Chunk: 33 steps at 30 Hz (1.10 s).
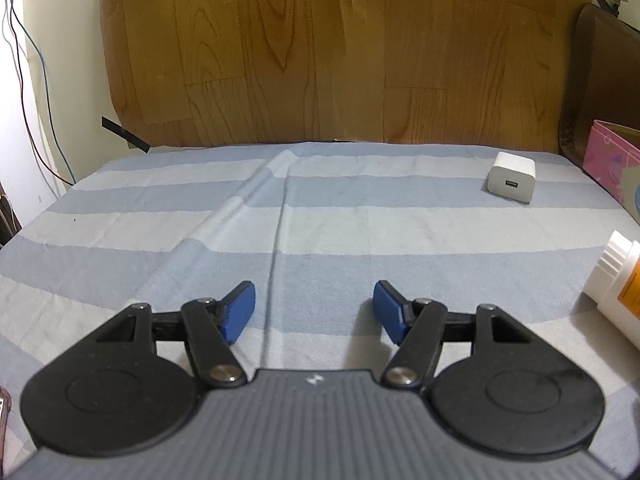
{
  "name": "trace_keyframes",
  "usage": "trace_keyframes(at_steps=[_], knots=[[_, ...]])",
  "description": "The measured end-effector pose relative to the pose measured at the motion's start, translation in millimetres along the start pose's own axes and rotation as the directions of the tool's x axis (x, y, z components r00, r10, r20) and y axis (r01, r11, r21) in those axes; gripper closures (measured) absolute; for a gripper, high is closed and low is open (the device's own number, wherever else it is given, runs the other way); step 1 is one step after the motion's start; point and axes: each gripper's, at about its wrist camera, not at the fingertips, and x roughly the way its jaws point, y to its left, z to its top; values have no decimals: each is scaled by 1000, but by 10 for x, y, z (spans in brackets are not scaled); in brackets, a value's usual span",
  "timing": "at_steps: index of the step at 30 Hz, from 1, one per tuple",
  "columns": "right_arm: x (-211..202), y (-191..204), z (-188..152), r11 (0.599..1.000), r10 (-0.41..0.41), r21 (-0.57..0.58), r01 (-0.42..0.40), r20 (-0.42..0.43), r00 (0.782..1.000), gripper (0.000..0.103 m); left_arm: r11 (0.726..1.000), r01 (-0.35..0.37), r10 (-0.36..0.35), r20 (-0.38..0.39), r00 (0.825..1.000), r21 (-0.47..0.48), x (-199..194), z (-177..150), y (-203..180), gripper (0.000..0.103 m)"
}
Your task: Organize rigid objects
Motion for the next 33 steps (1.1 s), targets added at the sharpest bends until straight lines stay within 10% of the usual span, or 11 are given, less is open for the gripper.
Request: trace_keyframes(at_steps=[5, 11, 18, 21, 25, 33], knots=[[-12, 42, -24, 1000, 7, 3, -7, -3, 1000, 37, 996, 67, -67, -6, 998, -66, 25, 44, 70, 35], [0, 21, -64, 999, 31, 36, -30, -31, 999, 37, 952, 294, -289, 74, 955, -79, -116, 261, -74, 21], [82, -44, -18, 998, 35, 56, -31, -64, 997, 37, 800, 600, -600, -24, 800, 15, -72, 325, -638, 9], [169, -101, 16, 994, 69, 94, -61, -83, 994, 49, 730, 683, -680, -76, 730, 21, -35, 270, -905, 26], [23, -71, 35, 996, 50, 73, -49, -11, 999, 52, 749, 661, -660, -31, 751, 50, -250, 362, -1152, 29], [-632, -647, 168, 984, -175, 74, 162, 227, 958, 51, 657, 713, -743, 47, 668, 245, -732, 887, -2277, 30]])
